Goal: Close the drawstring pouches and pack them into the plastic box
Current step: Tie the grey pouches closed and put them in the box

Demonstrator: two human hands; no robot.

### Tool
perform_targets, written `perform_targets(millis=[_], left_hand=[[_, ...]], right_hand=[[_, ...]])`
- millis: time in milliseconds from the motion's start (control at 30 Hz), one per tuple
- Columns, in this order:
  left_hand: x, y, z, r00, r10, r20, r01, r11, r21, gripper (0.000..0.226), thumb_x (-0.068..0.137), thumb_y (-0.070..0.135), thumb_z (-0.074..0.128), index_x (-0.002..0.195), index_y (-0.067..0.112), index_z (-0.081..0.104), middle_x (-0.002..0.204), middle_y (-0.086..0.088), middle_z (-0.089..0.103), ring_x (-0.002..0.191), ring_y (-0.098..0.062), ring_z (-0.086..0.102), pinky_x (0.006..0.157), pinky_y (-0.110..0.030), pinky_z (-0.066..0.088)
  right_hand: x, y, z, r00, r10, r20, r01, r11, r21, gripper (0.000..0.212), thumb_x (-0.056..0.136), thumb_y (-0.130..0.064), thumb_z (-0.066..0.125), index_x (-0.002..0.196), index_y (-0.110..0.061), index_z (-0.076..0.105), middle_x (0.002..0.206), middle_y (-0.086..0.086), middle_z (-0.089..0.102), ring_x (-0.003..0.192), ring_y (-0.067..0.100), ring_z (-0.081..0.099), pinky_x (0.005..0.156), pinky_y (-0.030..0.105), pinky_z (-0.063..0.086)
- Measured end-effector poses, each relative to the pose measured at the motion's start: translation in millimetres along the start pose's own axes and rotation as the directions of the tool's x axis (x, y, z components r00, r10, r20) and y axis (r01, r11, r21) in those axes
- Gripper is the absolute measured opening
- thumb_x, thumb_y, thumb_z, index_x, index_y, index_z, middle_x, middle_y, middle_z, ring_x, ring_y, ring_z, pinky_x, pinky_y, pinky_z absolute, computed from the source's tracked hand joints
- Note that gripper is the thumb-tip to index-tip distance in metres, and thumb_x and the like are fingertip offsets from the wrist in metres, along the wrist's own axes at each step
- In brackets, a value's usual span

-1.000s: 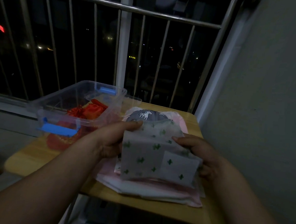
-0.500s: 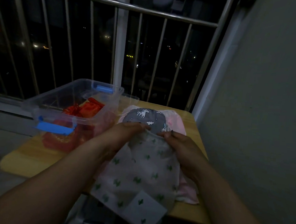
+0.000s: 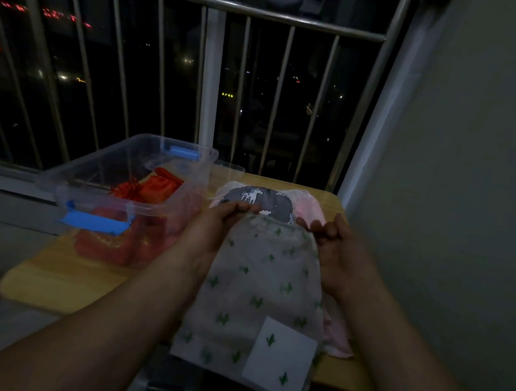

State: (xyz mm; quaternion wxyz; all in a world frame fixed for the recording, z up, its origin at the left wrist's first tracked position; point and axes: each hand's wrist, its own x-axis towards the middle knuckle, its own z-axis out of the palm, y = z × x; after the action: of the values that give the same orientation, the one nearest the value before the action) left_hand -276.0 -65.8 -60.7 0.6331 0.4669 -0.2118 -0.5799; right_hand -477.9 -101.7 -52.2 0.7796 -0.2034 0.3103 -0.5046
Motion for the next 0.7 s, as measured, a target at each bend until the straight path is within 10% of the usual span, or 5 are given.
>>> perform_targets(millis=[233,333,467,567,700], left_hand=[[-10.5,4.2,-0.3,0.996,0.031,0.081,0.004,0.914,-0.405,0.038,0.104,0.014,0.041,0.066,0.017,0.044,0.055,0.005,0.031,0.042,-0.009,0.03,0.047,-0.021,0.043],[-16.8,2.1,4.4,0.977,0.196,0.08,-0.197,0.98,0.008,0.03,0.104,0.015,0.04,0.076,0.014,0.05,0.052,0.005,0.027,0.041,-0.009,0.021,0.037,-0.021,0.022],[-29.5,1.1,7.3,0.878,0.36,0.314,-0.477,0.624,0.619,0.029,0.107,0.026,0.049,0.099,0.016,0.075,0.056,0.006,0.05,0.048,-0.008,0.043,0.047,-0.022,0.034],[-35.5,-4.3,10.1,0.809,0.303,0.503,-0.587,0.367,0.722,0.027,0.108,0.024,0.052,0.106,0.013,0.076,0.062,0.005,0.058,0.051,0.0,0.049,0.054,-0.014,0.041],[-37.1,-11.9,13.9,0.803,0.249,0.541,-0.596,0.342,0.727,0.026,0.106,0.017,0.054,0.101,-0.002,0.072,0.066,-0.001,0.058,0.051,-0.001,0.049,0.053,-0.012,0.04]], right_hand=[[-2.5,-8.0,-1.1,0.999,-0.026,-0.045,0.027,1.0,0.016,0.059,0.106,-0.029,0.047,0.05,-0.02,0.031,0.044,-0.004,0.026,0.035,0.012,0.03,0.046,0.025,0.046],[-3.8,-2.2,7.1,0.997,-0.072,-0.015,0.068,0.982,-0.177,0.055,0.106,-0.031,0.048,0.054,-0.021,0.033,0.047,-0.005,0.026,0.038,0.012,0.028,0.048,0.026,0.04],[-6.1,-10.8,13.0,0.953,-0.284,0.105,0.293,0.782,-0.551,0.051,0.109,-0.037,0.042,0.065,-0.014,0.054,0.053,-0.003,0.045,0.056,0.017,0.046,0.067,0.034,0.046],[-4.2,-16.4,20.0,0.918,-0.332,0.215,0.371,0.538,-0.757,0.051,0.11,-0.042,0.041,0.081,-0.011,0.068,0.051,-0.008,0.041,0.052,0.011,0.036,0.056,0.028,0.03],[1.1,-4.9,30.7,0.947,-0.209,0.244,0.321,0.625,-0.712,0.043,0.11,-0.036,0.043,0.104,-0.006,0.072,0.066,-0.001,0.061,0.06,0.012,0.051,0.059,0.028,0.039]])
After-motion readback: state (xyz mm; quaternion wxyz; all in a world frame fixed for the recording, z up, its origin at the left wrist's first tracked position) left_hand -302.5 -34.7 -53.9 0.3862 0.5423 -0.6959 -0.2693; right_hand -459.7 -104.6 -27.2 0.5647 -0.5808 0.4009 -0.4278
